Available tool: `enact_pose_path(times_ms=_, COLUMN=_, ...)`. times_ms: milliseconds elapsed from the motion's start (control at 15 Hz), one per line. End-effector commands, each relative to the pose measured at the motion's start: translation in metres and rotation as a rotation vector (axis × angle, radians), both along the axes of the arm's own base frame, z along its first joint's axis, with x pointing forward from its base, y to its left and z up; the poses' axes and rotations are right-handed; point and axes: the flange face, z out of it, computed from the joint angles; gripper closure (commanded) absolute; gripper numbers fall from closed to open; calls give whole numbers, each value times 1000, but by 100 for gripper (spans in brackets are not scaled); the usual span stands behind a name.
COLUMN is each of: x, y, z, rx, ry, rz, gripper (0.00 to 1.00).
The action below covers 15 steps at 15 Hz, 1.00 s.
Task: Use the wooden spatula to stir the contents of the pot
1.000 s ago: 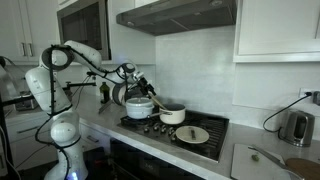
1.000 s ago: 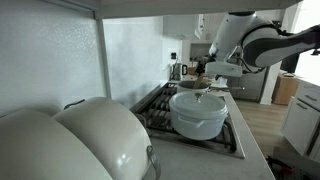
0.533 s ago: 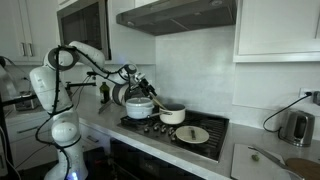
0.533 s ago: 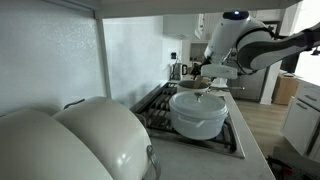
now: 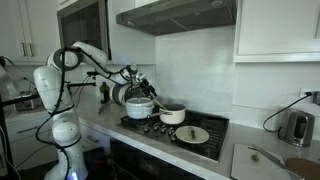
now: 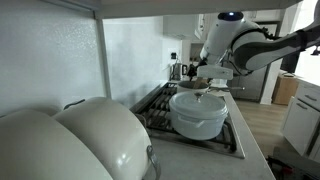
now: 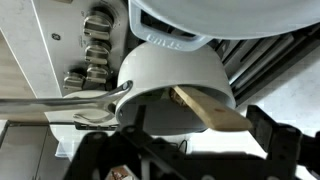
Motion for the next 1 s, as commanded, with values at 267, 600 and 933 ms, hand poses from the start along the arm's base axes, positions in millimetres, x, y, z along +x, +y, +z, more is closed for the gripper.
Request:
enact_pose_path(times_ms=267, x=6, y=17, z=4, rx=14, ry=-5, rz=-19, gripper=0)
enact_pose_path(times_ms=600, x=5, y=22, z=6, rx=6, ry=14, rz=-26, gripper=0)
enact_pose_path(times_ms=933, x=2, y=21, z=5, rx=-11, ry=43, rz=-45, gripper=46)
